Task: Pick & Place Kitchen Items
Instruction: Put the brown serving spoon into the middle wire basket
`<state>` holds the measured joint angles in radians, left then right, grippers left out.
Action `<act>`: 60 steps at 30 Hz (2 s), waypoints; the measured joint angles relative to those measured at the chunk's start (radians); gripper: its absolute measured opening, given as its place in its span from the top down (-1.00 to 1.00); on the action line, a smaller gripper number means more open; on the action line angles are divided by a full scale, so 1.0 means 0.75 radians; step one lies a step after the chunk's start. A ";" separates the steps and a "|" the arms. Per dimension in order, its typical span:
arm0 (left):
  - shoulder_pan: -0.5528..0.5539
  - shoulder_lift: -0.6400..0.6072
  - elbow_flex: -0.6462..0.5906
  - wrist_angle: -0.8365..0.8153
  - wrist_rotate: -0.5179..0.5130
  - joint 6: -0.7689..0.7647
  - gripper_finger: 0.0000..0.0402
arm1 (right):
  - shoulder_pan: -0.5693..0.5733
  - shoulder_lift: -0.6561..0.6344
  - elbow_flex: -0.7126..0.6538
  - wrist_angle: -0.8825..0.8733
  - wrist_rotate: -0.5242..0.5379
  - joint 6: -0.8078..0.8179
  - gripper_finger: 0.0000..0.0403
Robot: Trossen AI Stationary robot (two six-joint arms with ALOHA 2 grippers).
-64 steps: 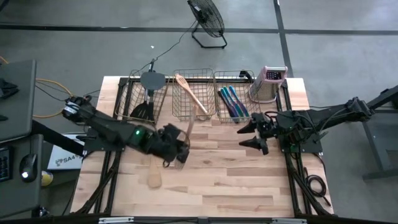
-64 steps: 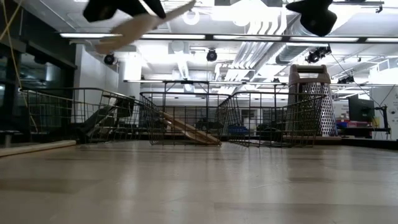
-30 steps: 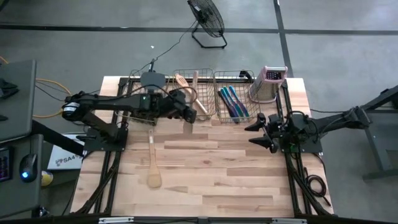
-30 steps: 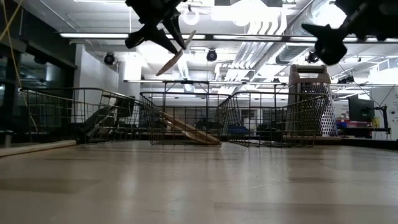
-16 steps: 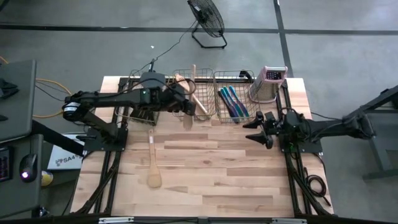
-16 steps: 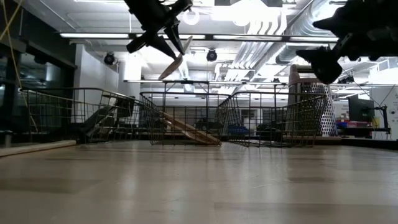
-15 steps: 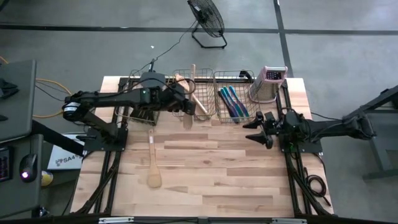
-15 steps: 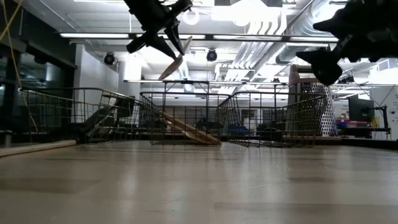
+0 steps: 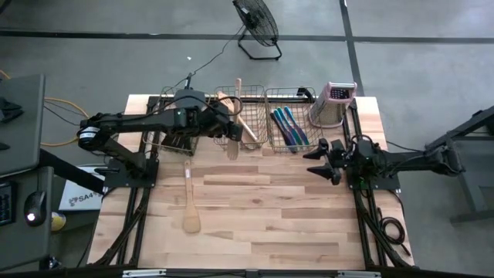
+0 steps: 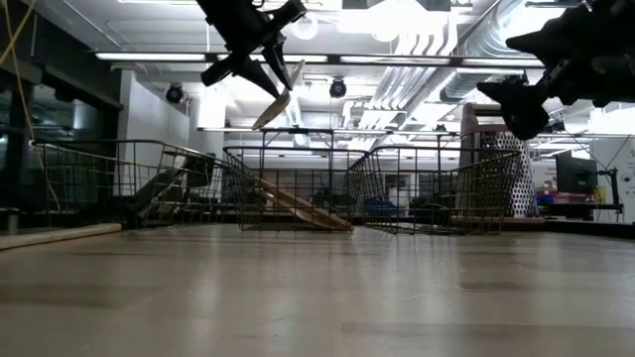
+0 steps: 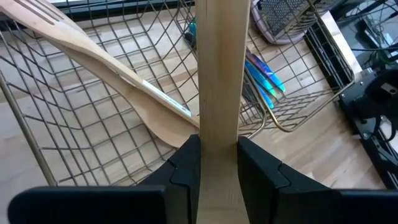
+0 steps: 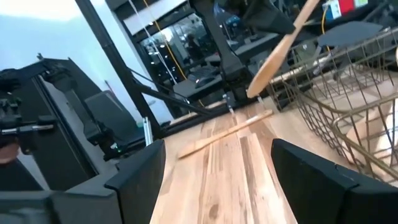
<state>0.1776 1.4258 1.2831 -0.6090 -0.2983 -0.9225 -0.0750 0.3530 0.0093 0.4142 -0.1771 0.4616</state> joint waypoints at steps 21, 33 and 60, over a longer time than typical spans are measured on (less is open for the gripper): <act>0.097 0.001 0.000 0.116 -0.165 0.154 0.61 | 0.000 -0.127 -0.002 -0.093 0.062 -0.025 -0.42; 0.125 0.001 0.000 0.118 -0.166 0.177 0.61 | 0.000 -0.127 -0.003 -0.087 0.098 -0.136 -0.42; 0.310 0.152 0.001 0.248 -0.085 0.568 0.61 | 0.000 -0.123 -0.005 -0.090 0.097 -0.338 -0.42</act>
<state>0.4102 1.5395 1.2842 -0.4228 -0.3619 -0.4967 -0.0748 0.2607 0.0055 0.3466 -0.1041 0.2077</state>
